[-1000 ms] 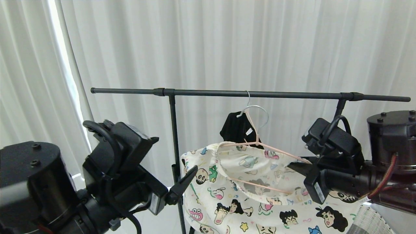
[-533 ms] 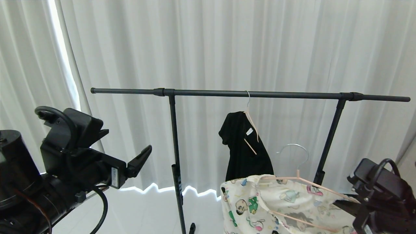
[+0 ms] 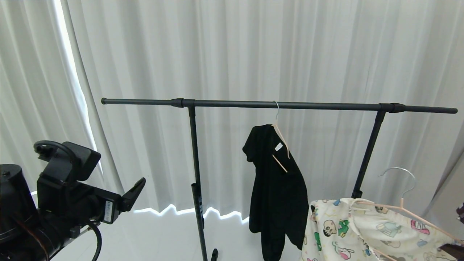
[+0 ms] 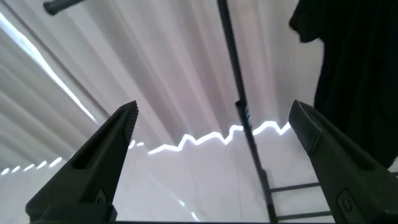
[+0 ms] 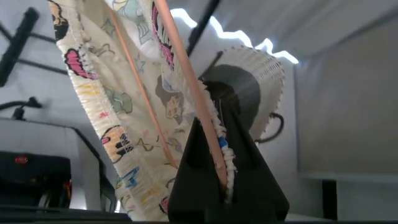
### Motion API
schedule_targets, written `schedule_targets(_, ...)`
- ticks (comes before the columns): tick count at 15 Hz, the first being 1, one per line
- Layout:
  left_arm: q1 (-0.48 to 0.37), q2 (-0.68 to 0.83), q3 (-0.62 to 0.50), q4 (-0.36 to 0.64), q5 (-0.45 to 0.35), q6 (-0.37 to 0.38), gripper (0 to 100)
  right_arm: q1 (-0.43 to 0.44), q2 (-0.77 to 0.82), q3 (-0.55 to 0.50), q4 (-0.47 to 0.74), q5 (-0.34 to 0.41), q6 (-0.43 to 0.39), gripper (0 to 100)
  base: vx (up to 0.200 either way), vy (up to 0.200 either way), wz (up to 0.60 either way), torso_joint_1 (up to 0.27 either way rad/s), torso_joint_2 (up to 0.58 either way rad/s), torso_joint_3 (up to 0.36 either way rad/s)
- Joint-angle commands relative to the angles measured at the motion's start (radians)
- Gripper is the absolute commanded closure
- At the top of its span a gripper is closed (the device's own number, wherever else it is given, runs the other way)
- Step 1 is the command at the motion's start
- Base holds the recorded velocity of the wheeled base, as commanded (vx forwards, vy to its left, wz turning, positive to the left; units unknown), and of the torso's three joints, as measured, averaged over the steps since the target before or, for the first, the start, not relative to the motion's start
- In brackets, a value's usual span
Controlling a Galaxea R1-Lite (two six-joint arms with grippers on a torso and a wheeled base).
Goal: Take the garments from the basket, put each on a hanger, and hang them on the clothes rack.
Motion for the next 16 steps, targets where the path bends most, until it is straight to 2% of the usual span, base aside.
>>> schedule_targets(1, 0.027, 0.004, 0.013, 0.000, 0.001, 0.007, 0, -0.099, -0.056, 0.011, 0.020, 0.001, -0.001, 100, 0.000, 0.000, 0.00, 0.000, 0.00, 0.000)
schedule_targets(3, 0.053, 0.013, 0.022, 0.000, 0.022, 0.033, 0, -0.161, -0.059, 0.008, 0.029, -0.002, -0.001, 100, 0.000, 0.000, 0.00, 0.000, 0.00, 0.000)
schedule_targets(7, 0.053, 0.012, 0.018, 0.000, 0.036, 0.035, 0, -0.173, 0.006, -0.056, 0.015, -0.019, -0.004, 100, 0.000, 0.000, 0.00, 0.000, 0.00, 0.000)
schedule_targets(12, 0.053, 0.008, 0.007, -0.002, 0.036, 0.036, 0, -0.173, 0.137, -0.138, -0.126, -0.026, 0.082, 100, 0.000, 0.000, 0.00, 0.000, 0.00, 0.000)
schedule_targets(15, 0.049, 0.008, -0.011, -0.002, 0.036, 0.035, 0, -0.170, 0.177, -0.139, -0.218, -0.026, 0.082, 100, 0.000, 0.000, 0.00, 0.000, 0.00, 0.000)
schedule_targets(16, 0.047, 0.008, -0.014, 0.000, 0.034, 0.035, 0, -0.168, 0.180, -0.141, -0.233, -0.026, 0.082, 100, 0.200, 0.000, 0.00, -0.002, 0.00, 0.002)
